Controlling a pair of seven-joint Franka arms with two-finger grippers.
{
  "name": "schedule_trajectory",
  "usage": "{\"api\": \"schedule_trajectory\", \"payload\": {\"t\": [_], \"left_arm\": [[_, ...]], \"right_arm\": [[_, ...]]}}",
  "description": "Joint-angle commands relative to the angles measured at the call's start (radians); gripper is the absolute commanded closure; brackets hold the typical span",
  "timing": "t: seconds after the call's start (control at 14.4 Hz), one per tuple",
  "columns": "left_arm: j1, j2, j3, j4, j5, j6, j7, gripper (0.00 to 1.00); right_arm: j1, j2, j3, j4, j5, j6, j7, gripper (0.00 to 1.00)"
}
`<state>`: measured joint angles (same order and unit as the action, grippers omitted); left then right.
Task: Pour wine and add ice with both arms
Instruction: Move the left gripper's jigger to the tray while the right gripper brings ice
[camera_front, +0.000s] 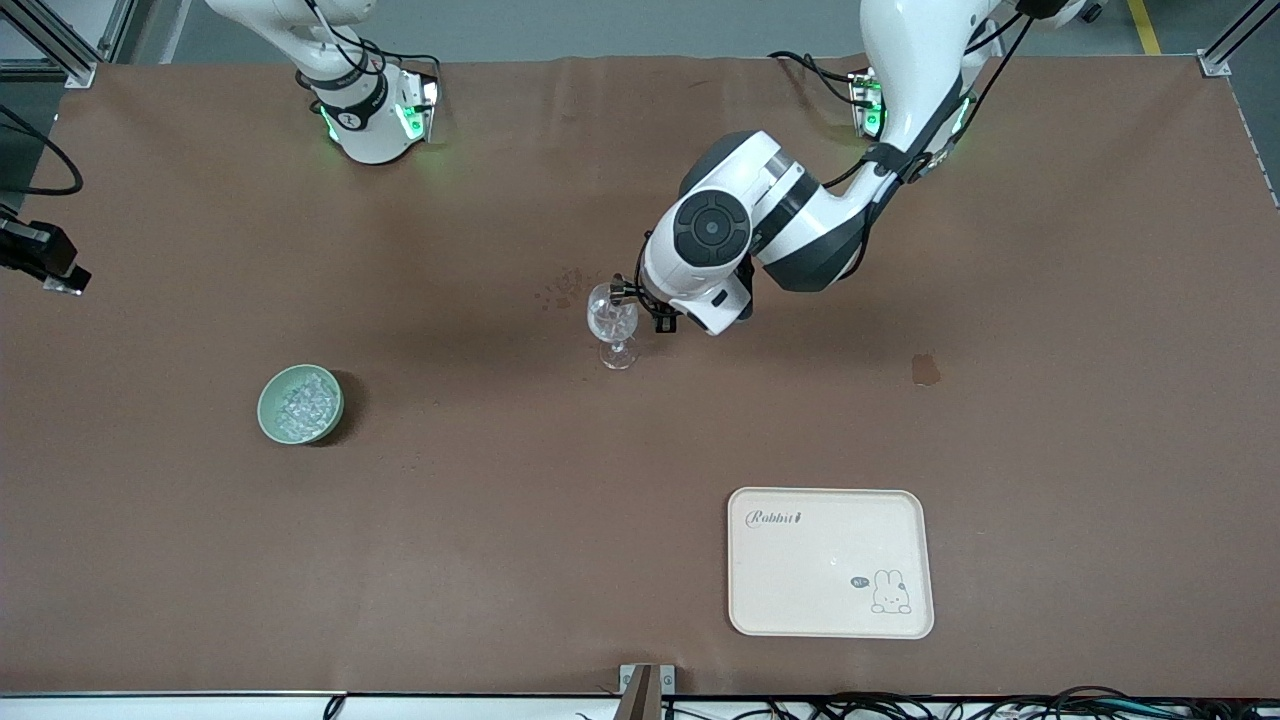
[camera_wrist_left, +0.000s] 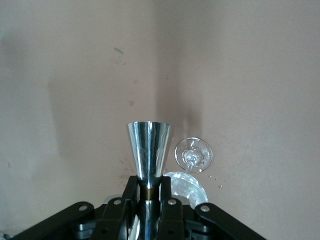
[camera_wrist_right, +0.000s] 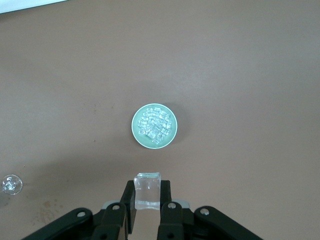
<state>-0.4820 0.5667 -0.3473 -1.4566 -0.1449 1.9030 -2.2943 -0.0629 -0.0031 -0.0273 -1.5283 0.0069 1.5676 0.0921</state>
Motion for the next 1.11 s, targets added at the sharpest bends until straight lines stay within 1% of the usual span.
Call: {"api": "schedule_trajectory", "payload": {"t": [0.0,0.14,0.21,0.28,0.49,0.63,0.76,0.9,1.04], "left_arm": [[0.045,0.007,0.001,0.024,-0.159,-0.009,0.184,0.99],[0.089,0.009,0.002,0.024,-0.347,-0.007,0.327,0.99],[0.092,0.01,0.005,0.024,-0.384,-0.007,0.37,0.99],[0.097,0.01,0.007,0.024,-0.395,-0.007,0.398,0.99],[0.195,0.019,0.005,0.024,-0.409,-0.002,0.476,1.0],[0.284,0.036,0.005,0.039,-0.482,0.007,0.593,1.0],[0.377,0.067,0.005,0.068,-0.545,0.028,0.645,1.0],[0.45,0.116,0.005,0.113,-0.553,0.048,0.685,1.0],[0.518,0.159,0.004,0.131,-0.568,0.134,0.717,1.0]], "right_arm": [[-0.012,-0.029,0.009,-0.033,0.015,0.014,-0.009,0.99],[-0.009,-0.029,0.012,-0.033,0.015,0.012,-0.005,0.99],[-0.009,-0.029,0.013,-0.033,0.015,0.012,-0.002,0.99],[-0.005,-0.029,0.015,-0.032,0.015,0.014,0.006,0.99],[0.089,-0.025,0.017,-0.018,0.016,0.02,0.073,0.99],[0.17,-0.02,0.015,-0.018,0.016,0.026,0.141,0.99],[0.265,0.023,0.015,-0.019,0.016,0.069,0.248,0.99],[0.362,0.083,0.015,-0.019,0.024,0.142,0.371,0.99],[0.458,0.147,0.015,-0.019,0.05,0.204,0.507,0.99]]}}
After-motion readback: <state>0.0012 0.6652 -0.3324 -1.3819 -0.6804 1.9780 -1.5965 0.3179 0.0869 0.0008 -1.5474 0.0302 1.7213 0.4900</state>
